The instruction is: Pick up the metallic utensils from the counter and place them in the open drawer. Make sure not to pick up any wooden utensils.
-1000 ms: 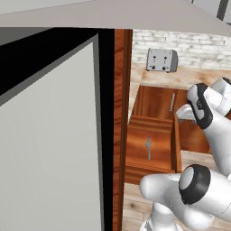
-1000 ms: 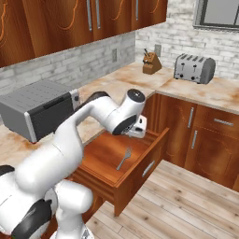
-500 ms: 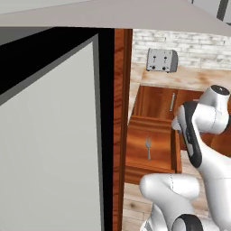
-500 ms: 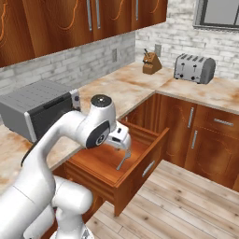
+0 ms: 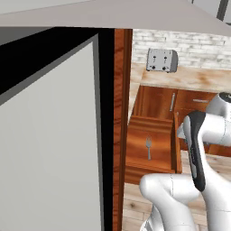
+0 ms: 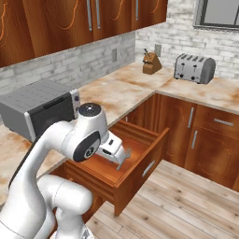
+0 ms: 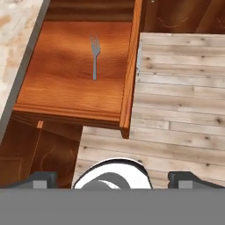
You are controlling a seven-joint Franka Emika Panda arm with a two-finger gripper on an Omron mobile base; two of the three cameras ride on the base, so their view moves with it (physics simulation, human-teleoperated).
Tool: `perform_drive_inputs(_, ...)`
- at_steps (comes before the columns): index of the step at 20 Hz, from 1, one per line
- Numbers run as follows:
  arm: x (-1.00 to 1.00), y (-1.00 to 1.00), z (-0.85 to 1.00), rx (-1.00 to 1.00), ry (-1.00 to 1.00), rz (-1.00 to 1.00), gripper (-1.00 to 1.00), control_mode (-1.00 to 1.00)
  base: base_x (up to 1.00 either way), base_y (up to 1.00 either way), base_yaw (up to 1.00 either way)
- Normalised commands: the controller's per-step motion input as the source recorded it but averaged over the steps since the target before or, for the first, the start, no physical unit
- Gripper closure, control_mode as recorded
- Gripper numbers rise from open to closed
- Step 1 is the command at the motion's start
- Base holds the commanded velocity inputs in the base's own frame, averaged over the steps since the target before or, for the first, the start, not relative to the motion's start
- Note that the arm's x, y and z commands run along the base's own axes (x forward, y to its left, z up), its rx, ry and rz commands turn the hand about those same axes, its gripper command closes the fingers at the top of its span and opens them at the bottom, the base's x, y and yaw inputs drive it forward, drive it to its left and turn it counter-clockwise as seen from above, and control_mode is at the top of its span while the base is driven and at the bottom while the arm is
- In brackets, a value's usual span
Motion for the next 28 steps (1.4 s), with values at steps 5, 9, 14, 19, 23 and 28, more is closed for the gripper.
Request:
perform_drive_inputs(5,0.0,0.0,0.0,0.0,0.0,0.0,-1.0,-1.0,0.0,0.0,0.0)
perform_drive_inputs(9,0.0,0.0,0.0,0.0,0.0,0.0,-1.0,1.0,-0.08,-0.21,-0.07)
perform_drive_inputs(14,0.0,0.0,0.0,0.0,0.0,0.0,-1.0,1.0,-0.27,-0.91,-0.31)
perform_drive_inputs(19,0.0,0.0,0.0,0.0,0.0,0.0,-1.0,1.0,-0.2,-0.8,-0.52)
perform_drive_inputs(23,0.0,0.0,0.0,0.0,0.0,0.0,-1.0,1.0,-0.01,-0.64,-0.73)
perform_drive_inputs(28,0.0,0.0,0.0,0.0,0.0,0.0,-1.0,1.0,-0.06,-0.44,-0.72)
